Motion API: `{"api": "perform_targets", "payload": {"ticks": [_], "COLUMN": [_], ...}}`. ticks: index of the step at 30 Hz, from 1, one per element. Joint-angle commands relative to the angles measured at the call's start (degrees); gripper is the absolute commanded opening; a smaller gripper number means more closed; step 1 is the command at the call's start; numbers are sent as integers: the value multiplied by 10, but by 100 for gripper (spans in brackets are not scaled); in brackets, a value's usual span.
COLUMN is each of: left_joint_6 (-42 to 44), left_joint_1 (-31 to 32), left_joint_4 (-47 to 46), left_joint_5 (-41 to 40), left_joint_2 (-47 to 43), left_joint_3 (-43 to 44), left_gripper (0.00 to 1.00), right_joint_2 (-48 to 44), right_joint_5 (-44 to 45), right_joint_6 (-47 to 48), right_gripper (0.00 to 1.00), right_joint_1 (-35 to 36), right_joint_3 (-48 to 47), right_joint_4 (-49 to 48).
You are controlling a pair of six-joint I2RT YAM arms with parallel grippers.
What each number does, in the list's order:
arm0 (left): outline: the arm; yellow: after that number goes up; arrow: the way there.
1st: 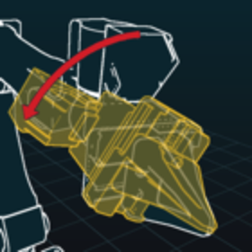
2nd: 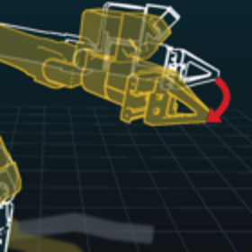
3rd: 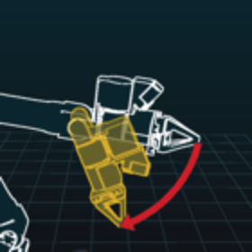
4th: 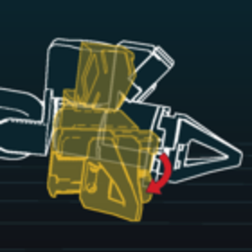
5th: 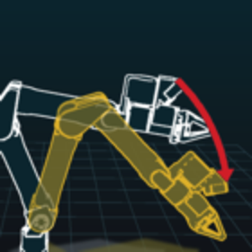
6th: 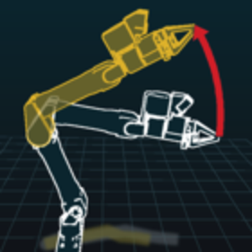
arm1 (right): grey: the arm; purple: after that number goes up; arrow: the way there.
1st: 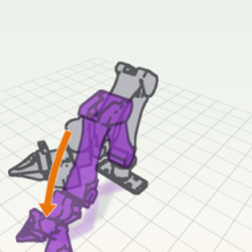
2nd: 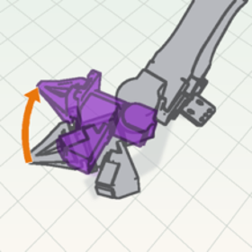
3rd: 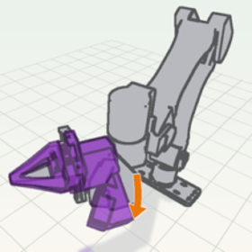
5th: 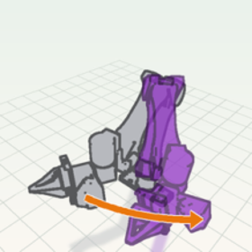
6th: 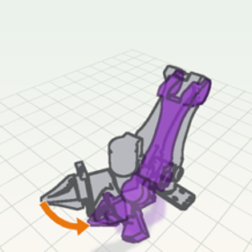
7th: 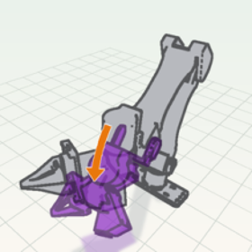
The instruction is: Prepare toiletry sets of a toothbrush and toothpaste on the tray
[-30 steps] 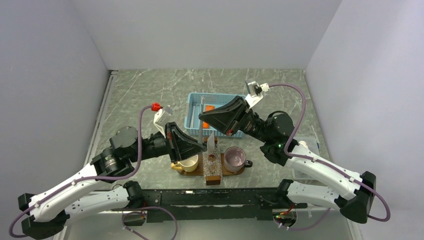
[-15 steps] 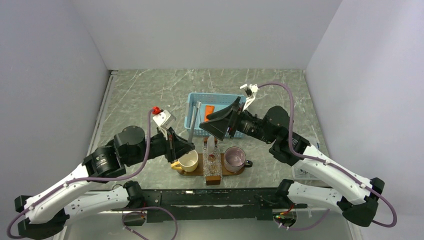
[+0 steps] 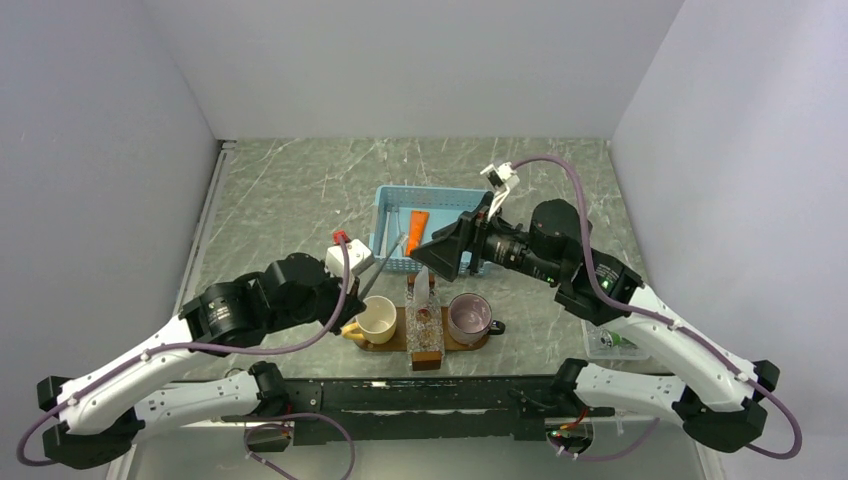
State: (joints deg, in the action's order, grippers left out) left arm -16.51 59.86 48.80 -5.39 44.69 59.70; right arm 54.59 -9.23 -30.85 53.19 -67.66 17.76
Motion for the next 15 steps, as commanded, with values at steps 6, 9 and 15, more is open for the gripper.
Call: {"api": "perform_targets", "payload": {"ticks": [6, 9, 15], "left_joint_6": [71, 86, 96], "left_joint_1": [43, 46, 52], "left_joint_4": [18, 4, -15], "left_joint_5": [-39, -37, -37], "left_joint_2": [-3, -17, -43], "left_joint_3": [-3, -18, -36], "left_gripper": [0, 0, 0], "right_joint_2": [55, 62, 76], "right_joint_5": [-30, -56, -160], "right_joint_6": [-23, -35, -60], "right_gripper": [77, 77, 76], "right_joint_1": [-34, -59, -93], "right_joint_3": [-41, -32, -16], "right_joint_4": [70, 66, 29]}}
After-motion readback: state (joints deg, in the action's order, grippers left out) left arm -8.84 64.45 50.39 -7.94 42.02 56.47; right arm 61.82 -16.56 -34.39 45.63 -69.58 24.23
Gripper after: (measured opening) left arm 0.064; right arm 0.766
